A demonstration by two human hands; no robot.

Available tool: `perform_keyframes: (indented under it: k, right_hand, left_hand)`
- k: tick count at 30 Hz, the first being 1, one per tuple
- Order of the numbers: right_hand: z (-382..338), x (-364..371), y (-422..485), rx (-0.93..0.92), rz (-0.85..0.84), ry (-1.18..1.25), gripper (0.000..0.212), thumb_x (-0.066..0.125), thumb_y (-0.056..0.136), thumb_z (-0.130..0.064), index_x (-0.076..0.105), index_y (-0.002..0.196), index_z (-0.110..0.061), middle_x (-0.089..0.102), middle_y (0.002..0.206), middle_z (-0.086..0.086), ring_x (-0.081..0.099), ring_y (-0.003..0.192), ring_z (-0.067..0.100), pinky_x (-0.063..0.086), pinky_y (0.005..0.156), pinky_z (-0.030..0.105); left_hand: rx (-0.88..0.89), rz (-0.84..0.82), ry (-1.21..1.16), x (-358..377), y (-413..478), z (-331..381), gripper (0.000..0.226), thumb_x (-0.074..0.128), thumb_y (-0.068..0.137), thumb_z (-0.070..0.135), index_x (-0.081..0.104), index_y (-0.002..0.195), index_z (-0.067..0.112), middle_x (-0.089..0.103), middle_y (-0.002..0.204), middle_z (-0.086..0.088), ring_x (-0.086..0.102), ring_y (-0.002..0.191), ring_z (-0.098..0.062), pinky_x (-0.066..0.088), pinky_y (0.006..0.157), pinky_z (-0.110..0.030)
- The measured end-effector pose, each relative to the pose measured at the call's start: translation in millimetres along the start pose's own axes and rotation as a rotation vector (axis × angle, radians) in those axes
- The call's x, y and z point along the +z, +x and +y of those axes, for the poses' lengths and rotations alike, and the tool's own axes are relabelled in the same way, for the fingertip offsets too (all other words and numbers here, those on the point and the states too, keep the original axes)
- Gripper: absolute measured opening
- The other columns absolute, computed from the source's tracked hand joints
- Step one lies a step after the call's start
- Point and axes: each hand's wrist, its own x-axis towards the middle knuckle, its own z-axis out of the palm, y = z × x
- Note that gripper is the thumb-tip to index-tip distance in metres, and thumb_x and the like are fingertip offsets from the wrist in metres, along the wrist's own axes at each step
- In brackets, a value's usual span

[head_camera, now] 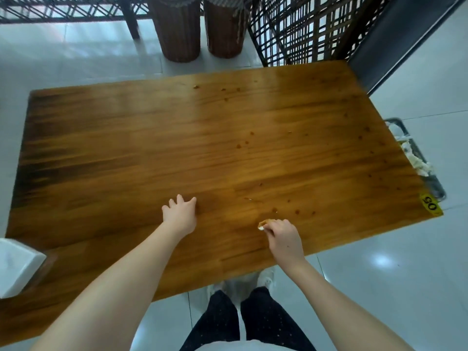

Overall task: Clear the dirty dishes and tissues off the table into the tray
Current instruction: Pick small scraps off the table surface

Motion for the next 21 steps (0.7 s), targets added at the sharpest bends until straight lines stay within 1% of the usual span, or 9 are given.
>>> perform_keyframes:
  k: [2,5,9,13,17,21]
  right_hand:
    - [12.3,-9.7,-3.9,0.029,0.014,0.002,0.015,0.059,0.092,-0.010,0.073,0.098,-0.013,0.072,0.095,-0.001,0.059,0.084,0.016,0.048,0.074,0.027]
    - [32.8,-26.4,-6.2,0.080,0.051,-0.006,0.017,0.058,0.093,-0.013,0.072,0.102,-0.016,0.071,0.097,-0.003,0.057,0.085,0.012,0.039,0.073,0.019]
    - [68.1,-52.3,-10.8,0.115,0.107,-0.018,0.017,0.059,0.093,-0.013,0.072,0.103,-0.017,0.071,0.098,-0.005,0.058,0.086,0.013,0.046,0.076,0.024]
    - [118.6,-81.4,-13.8,0.124,0.118,-0.035,0.017,0.057,0.094,-0.015,0.071,0.104,-0.019,0.070,0.101,-0.006,0.056,0.088,0.013,0.044,0.078,0.024]
    - [172.5,-115.4,-16.2,0.128,0.151,-0.031,0.020,0.056,0.095,-0.018,0.071,0.109,-0.018,0.069,0.106,-0.006,0.057,0.093,0.012,0.047,0.083,0.025]
    - [235.7,-158.5,-16.4,0.140,0.183,-0.017,0.019,0.058,0.093,-0.013,0.072,0.105,-0.013,0.071,0.103,0.000,0.058,0.091,0.018,0.047,0.079,0.030]
  left_hand:
    - [0.015,0.052,-0.040,-0.8,-4.7,12.6,0.061,0.043,0.100,0.017,0.015,0.154,0.022,0.013,0.159,-0.019,0.018,0.145,-0.038,0.025,0.113,-0.051]
    - [0.085,0.108,-0.046,-9.7,-8.1,41.5,0.062,0.045,0.099,0.018,0.015,0.153,0.019,0.015,0.158,-0.018,0.022,0.143,-0.036,0.028,0.111,-0.049]
    - [0.169,0.134,-0.034,-24.8,-11.0,97.0,0.062,0.045,0.098,0.019,0.015,0.153,0.019,0.017,0.158,-0.018,0.026,0.141,-0.037,0.029,0.109,-0.048]
    - [0.231,0.149,-0.026,-32.6,-17.0,165.4,0.060,0.042,0.099,0.018,0.014,0.153,0.019,0.020,0.156,-0.017,0.029,0.139,-0.037,0.031,0.108,-0.048]
    - [0.295,0.109,-0.028,-33.5,-27.9,237.9,0.061,0.041,0.100,0.019,0.012,0.154,0.020,0.020,0.156,-0.015,0.028,0.139,-0.037,0.030,0.109,-0.049]
    - [0.328,0.149,-0.022,-33.8,-38.1,315.6,0.062,0.044,0.099,0.023,0.014,0.153,0.021,0.023,0.155,-0.013,0.032,0.137,-0.035,0.032,0.107,-0.047]
